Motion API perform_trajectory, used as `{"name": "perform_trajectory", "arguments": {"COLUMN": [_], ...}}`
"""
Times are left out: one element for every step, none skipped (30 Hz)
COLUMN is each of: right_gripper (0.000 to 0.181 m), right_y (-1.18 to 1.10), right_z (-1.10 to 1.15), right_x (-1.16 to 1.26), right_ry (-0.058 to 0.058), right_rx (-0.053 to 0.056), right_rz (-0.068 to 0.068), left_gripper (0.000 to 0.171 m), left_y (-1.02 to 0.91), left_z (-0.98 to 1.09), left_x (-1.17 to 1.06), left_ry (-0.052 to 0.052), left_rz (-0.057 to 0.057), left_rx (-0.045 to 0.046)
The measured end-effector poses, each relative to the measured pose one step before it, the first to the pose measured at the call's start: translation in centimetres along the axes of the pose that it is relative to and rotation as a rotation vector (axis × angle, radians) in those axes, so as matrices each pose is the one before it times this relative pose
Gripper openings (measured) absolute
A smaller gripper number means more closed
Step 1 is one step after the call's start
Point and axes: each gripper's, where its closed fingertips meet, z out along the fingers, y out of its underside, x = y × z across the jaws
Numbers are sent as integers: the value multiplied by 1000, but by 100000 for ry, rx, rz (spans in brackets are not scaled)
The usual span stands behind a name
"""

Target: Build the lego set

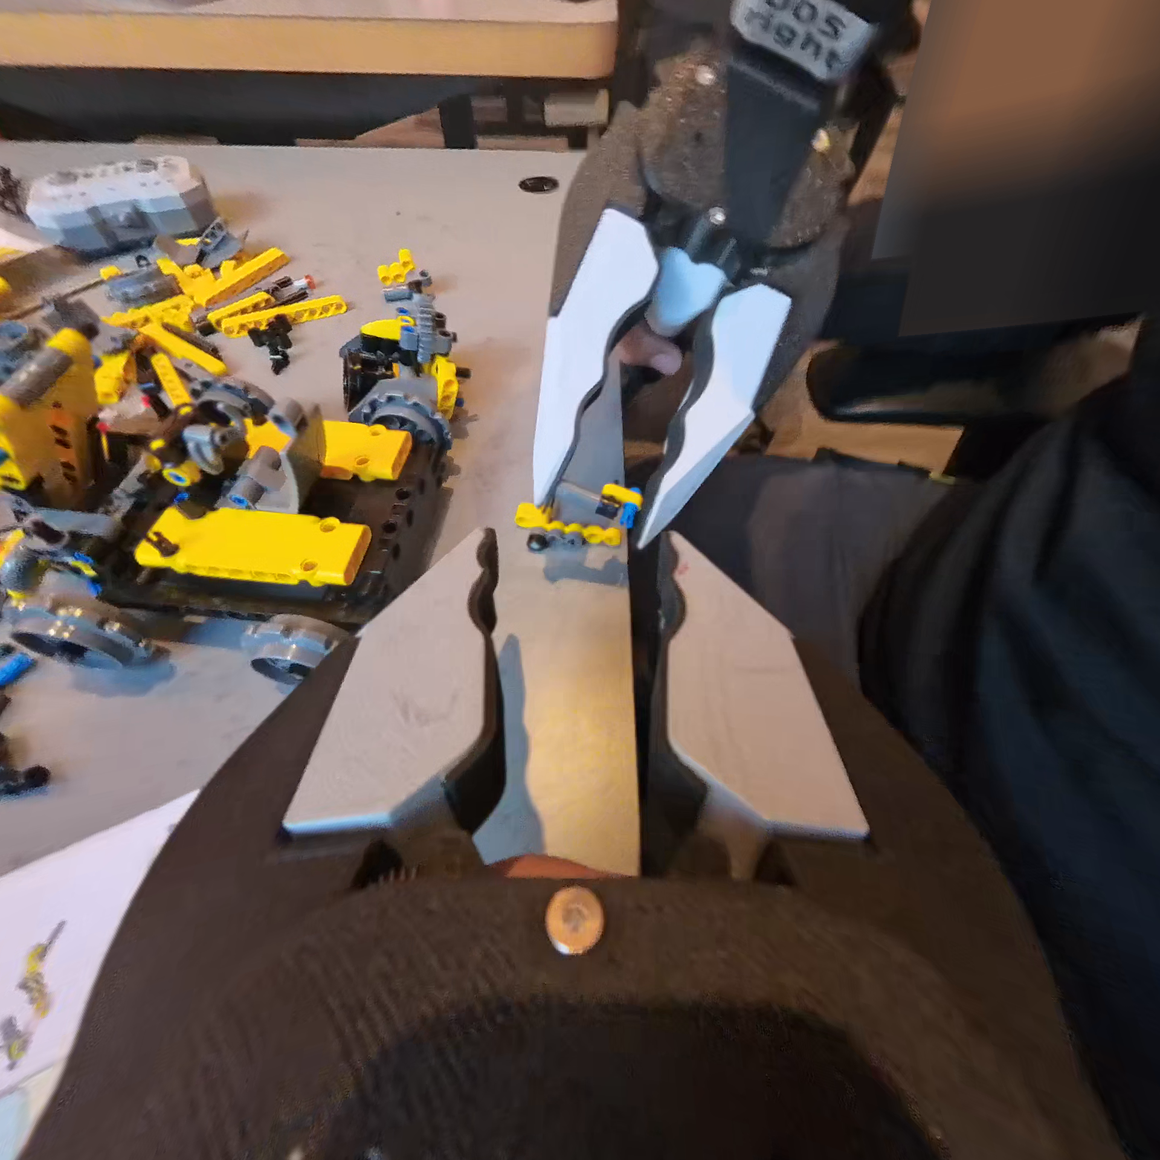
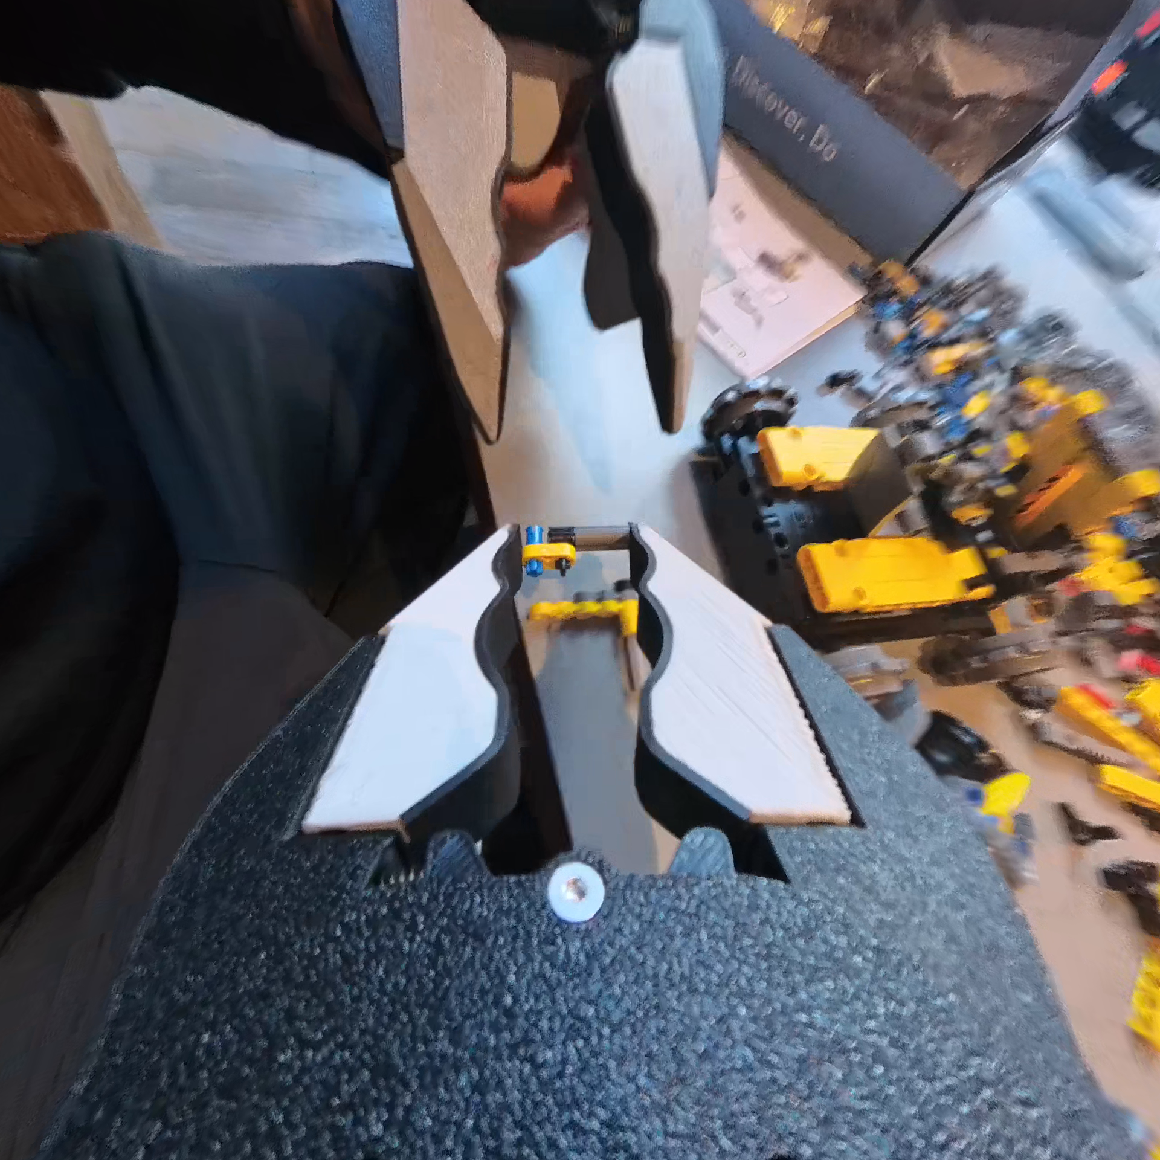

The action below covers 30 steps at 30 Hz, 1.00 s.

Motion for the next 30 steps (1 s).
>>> {"name": "perform_trajectory", "arguments": {"right_gripper": [33,33,33,33,33,33,33,33,33,33,34,35,37,38,39,40,43,44,44,44,44,44,42,42,42,41,40,39,39,38], "right_y": [719,695,272,-154,-210,-156,-81,-20,25,38,26,7,-11,3,7,40,84,108,33,-2,14,13,89,256,381,402,335,188,12,-47], "right_z": [353,431,385,292,239,171,91,29,-9,-13,-1,-5,-1,-4,-3,-58,-137,-261,-393,-508,-634,-685,-642,-489,-303,-128,28,119,160,196], "right_x": [-494,-174,144,79,41,11,-18,19,29,6,25,85,58,27,58,120,82,67,122,47,-69,-61,-117,-247,-172,14,30,-65,-3,34], "right_ry": [-3991,-1660,1427,1849,1342,479,-201,-301,-428,-547,-104,468,476,126,223,591,552,777,1431,960,332,412,-156,-1426,-1386,-602,-874,-1614,-1191,-1088], "right_rx": [-4101,-4793,-2802,-683,-633,-716,-365,-44,78,30,-44,-125,-276,-366,-350,-454,-863,-972,-249,256,549,1264,1655,1160,402,84,-87,-78,439,458], "right_rz": [3467,3292,788,-1359,-1456,-819,-493,-224,510,911,553,32,-207,-255,-205,-98,-377,-850,-892,-234,684,1381,2061,2386,2093,1561,1386,1101,555,238], "left_gripper": [49,49,49,51,53,52,52,51,50,48,46,45,43,41,41,40,40,39,39,38,37,37,37,36,34,33,32,31,31,33], "left_y": [292,350,486,564,479,292,107,11,9,115,246,366,345,281,195,180,139,113,-48,-34,-92,-137,-176,-157,-120,-120,-121,-66,-34,-11], "left_z": [104,151,184,191,177,111,76,16,-4,24,72,111,144,139,137,135,129,103,6,-28,-58,-74,-59,-11,67,168,230,267,256,207], "left_x": [108,116,-99,-177,-70,-57,-42,20,-49,-78,-98,-82,-43,-10,37,11,32,55,24,69,96,118,68,15,121,230,176,39,-50,-286], "left_ry": [468,1242,385,-61,386,249,-85,-109,-600,-601,-424,-83,167,321,500,311,286,484,273,530,816,727,114,-341,189,720,124,-786,-1154,-2216], "left_rz": [3426,1261,-872,-1332,-1223,-1094,-456,354,213,-203,-673,-876,-750,-598,-317,-225,-84,64,129,112,434,1144,1955,2302,2192,1929,1839,1778,1715,1405], "left_rx": [-2401,-2504,-3393,-3695,-3014,-2054,-840,-94,-55,-656,-1588,-2358,-2358,-1914,-1512,-1508,-1273,-995,198,268,687,1002,1027,698,151,-168,-402,-783,-1016,-977]}}
